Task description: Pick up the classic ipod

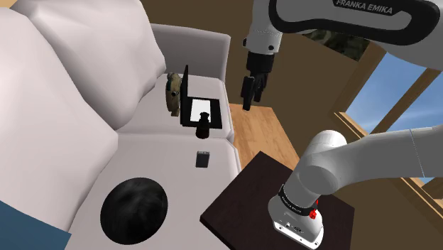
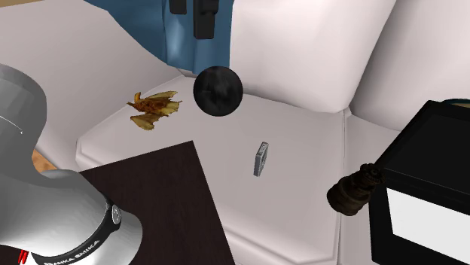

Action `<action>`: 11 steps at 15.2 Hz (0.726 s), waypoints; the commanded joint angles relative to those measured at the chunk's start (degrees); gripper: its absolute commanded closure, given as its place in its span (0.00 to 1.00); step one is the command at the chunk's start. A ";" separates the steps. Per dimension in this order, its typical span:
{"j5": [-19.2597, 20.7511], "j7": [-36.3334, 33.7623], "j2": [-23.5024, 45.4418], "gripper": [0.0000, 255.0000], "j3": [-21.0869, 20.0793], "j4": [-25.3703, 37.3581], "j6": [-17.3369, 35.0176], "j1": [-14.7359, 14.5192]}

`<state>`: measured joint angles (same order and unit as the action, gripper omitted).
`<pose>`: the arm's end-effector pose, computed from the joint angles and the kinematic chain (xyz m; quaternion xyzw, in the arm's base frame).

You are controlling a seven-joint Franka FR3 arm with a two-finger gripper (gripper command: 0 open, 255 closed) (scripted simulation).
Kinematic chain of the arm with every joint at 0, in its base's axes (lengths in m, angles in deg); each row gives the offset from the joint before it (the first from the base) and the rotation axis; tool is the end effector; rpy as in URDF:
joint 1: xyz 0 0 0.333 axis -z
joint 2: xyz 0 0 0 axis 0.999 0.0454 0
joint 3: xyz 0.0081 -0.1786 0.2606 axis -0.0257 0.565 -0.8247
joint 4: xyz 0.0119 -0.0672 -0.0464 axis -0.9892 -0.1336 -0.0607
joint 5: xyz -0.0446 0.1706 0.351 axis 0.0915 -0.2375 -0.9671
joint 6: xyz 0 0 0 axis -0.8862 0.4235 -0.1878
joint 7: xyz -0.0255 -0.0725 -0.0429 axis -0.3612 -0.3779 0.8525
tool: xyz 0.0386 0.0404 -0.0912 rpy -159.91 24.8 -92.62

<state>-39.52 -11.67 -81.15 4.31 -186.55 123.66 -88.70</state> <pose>0.2848 0.0299 0.5669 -0.9955 -0.0577 0.0642 0.0392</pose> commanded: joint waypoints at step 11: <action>-2.85 -8.27 7.28 0.00 -5.44 -13.44 23.95 1.76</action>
<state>-41.90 -18.71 -75.04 -0.30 -199.29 145.16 -86.95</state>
